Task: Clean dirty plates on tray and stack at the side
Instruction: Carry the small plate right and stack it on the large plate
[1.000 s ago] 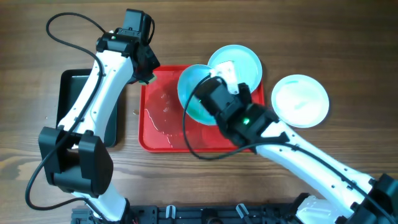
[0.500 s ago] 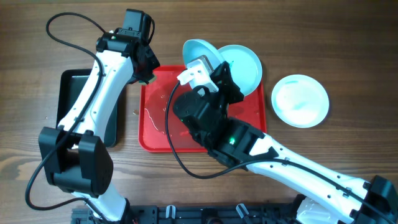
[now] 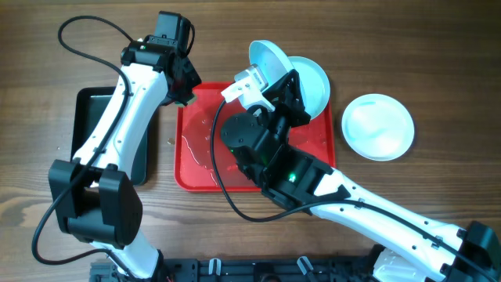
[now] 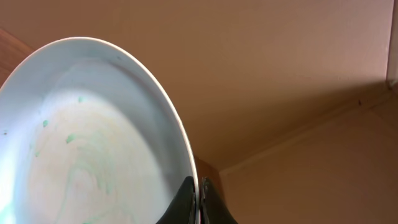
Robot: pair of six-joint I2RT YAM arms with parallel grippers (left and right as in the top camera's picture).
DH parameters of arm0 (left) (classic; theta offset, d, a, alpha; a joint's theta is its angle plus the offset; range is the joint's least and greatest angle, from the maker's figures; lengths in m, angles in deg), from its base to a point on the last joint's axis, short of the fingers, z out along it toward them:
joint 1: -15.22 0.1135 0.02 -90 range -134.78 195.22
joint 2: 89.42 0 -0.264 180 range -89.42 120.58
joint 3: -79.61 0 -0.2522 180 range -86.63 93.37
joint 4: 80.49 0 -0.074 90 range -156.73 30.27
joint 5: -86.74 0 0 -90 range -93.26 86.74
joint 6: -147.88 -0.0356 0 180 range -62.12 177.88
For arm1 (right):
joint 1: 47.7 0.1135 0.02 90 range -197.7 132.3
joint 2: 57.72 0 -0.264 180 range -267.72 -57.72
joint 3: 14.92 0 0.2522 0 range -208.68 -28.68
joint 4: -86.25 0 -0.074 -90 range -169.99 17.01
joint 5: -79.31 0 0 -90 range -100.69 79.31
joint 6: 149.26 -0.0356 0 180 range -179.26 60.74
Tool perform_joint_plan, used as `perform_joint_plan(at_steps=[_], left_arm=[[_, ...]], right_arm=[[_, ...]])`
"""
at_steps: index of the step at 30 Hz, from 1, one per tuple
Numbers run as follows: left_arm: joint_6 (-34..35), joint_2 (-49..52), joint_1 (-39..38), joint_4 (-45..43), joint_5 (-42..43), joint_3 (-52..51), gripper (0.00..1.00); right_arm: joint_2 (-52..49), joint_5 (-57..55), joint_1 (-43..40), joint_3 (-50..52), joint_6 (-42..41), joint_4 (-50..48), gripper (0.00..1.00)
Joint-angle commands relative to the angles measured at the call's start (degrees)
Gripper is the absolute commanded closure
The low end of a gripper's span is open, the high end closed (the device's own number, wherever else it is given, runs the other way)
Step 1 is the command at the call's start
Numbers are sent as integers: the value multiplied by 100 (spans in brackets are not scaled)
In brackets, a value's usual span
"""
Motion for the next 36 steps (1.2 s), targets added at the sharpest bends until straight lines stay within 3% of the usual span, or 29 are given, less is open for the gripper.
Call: perform_joint_plan(at_steps=[1,3,6,8,11,14,16,19,22,26,30,36], left_arm=[[-90,13,22,2,22,-11,96],[-90,13,22,2,20,-11,96],[-90,13,22,0,22,-13,96],[-92,13,22,0,22,-11,96],[-92,13,22,0,20,-11,96],[-92,13,22,2,20,-11,96],[-92,13,22,2,20,-11,96],[-92,13,22,2,20,-13,96],[-92,13,22,0,22,-13,96],[-92,13,22,0,20,-11,96],[-92,13,22,0,22,-11,96],[-92,13,22,2,24,-11,96]], right_arm=[[111,-146,24,-90,-9,-48,96],[109,-101,24,-52,-227,-39,96],[94,420,24,-13,-1716,1016,96],[81,2090,24,-13,-2634,2304,96],[-4,5125,-105,-9,-3783,3287,96],[116,5493,-365,-11,-4887,3403,96],[413,5984,-741,-11,-4981,3407,96],[857,7158,-1700,-11,-5005,3532,96],[1054,8168,-3176,-11,-5252,3926,96],[916,8358,-5219,-9,-6033,4577,96],[590,8461,-6651,63,-6054,4754,96],[-278,8456,-8030,426,-6151,4586,96]])
